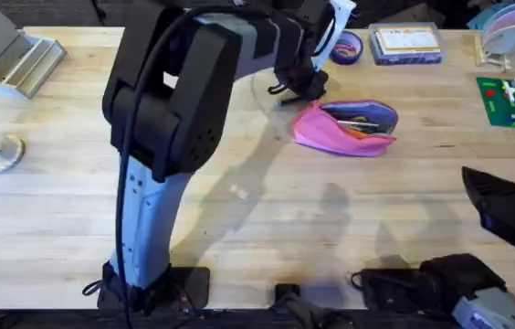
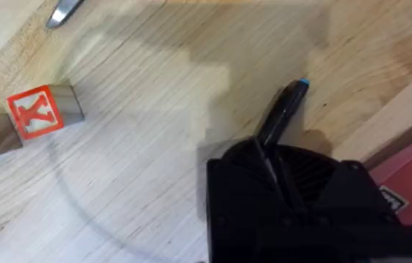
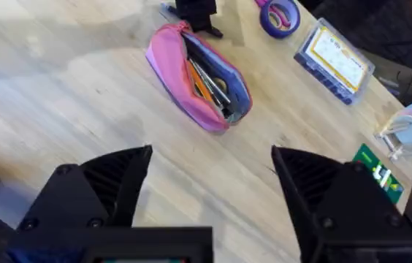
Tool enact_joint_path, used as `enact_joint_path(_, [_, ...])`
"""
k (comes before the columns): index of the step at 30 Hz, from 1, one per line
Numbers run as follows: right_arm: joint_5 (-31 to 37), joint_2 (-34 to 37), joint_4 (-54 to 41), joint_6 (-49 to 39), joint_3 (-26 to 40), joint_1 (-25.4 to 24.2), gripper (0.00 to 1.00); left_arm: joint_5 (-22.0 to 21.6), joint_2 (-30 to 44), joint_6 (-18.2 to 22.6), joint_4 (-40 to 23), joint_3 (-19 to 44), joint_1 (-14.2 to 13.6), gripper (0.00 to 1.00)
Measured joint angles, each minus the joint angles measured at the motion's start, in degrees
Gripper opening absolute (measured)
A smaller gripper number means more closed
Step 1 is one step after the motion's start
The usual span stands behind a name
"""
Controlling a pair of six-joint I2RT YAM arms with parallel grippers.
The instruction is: Unzip the bag, pick up the pens from the table one at a time and place them inside, then zip the bag closed.
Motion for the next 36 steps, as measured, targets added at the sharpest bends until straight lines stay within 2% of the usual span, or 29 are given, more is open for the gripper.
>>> enact_joint_path(8, [0.0,0.0,0.0,0.0,0.0,0.0,0.998,-1.55,-0.02,0.01,-0.04,0.18,-0.07,0.042])
enact_joint_path(20, [0.0,0.0,0.0,0.0,0.0,0.0,0.998,-7.26,0.0,0.09,-1.98,1.95,-0.07,0.041])
enact_joint_path(28, [0.0,0.0,0.0,0.02,0.0,0.0,0.998,-8.35,-0.02,0.24,-3.46,6.39,-1.45,0.043])
enact_joint_path(36, [0.0,0.0,0.0,0.01,0.0,0.0,0.997,-8.45,-0.02,0.26,-7.91,11.41,-3.35,0.043])
